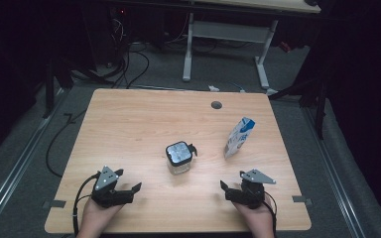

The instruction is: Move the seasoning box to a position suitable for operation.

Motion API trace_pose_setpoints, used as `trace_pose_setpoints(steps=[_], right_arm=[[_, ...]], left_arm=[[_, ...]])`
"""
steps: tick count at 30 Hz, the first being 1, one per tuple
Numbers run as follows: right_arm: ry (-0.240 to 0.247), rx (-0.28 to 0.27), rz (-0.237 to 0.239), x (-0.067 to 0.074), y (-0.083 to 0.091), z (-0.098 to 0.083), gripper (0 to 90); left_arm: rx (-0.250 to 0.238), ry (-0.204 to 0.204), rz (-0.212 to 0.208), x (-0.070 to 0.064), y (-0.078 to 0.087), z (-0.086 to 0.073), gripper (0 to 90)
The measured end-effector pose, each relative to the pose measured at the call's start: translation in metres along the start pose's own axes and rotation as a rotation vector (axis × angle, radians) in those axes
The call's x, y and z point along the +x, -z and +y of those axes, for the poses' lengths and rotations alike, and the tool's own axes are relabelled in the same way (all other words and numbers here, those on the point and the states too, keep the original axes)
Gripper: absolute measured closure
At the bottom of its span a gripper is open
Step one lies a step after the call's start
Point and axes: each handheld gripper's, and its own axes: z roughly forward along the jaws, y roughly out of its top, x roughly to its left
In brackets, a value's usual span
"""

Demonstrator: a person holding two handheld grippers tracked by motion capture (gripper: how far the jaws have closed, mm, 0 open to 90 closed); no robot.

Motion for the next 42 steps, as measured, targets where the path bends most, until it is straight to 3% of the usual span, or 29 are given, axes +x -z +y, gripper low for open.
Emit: trace_pose_setpoints(steps=[4,6,10,12,15,18,19,23,28,29,32,36,42], right_arm=[[0.040,-0.032,0.010,0.004,-0.001,-0.001,16.3],[0.060,-0.045,-0.004,0.007,-0.004,0.001,16.6],[0.092,-0.079,-0.024,0.010,-0.001,0.008,17.2],[0.090,-0.080,-0.027,0.010,-0.001,0.009,17.2],[0.082,-0.088,-0.032,0.011,0.002,0.008,19.7],[0.076,-0.092,-0.031,0.011,0.004,0.006,23.0],[0.072,-0.088,-0.010,0.013,0.004,0.002,27.0],[0.098,-0.069,-0.007,0.018,0.002,0.000,32.3],[0.058,-0.091,0.018,0.019,0.001,-0.003,41.3],[0.043,-0.085,0.041,0.017,-0.001,-0.004,44.9],[0.043,-0.081,0.049,0.016,-0.001,-0.005,47.5],[0.042,-0.083,0.062,0.015,0.002,-0.005,49.4],[0.044,-0.084,0.084,0.015,0.001,-0.004,50.5]], left_arm=[[-0.030,0.021,-0.016,0.001,-0.001,0.004,17.3],[-0.016,-0.010,-0.015,-0.004,-0.008,0.010,17.5],[-0.013,-0.002,-0.033,-0.006,-0.014,0.018,18.4],[-0.011,-0.008,-0.032,-0.007,-0.014,0.021,20.9],[-0.027,-0.021,-0.035,-0.008,-0.013,0.022,31.5],[0.022,-0.007,-0.028,-0.011,-0.015,0.017,31.6],[0.028,-0.001,-0.029,-0.011,-0.014,0.013,35.2],[0.009,0.009,0.002,-0.010,-0.010,0.010,44.5],[-0.018,0.028,0.019,-0.007,-0.010,0.012,48.7],[-0.020,0.021,0.032,-0.008,-0.011,0.013,48.6],[-0.017,-0.008,0.050,-0.012,-0.014,0.014,51.8],[0.006,-0.028,0.049,-0.021,-0.023,0.016,57.9],[0.007,0.010,0.040,-0.017,-0.047,0.028,71.0]])
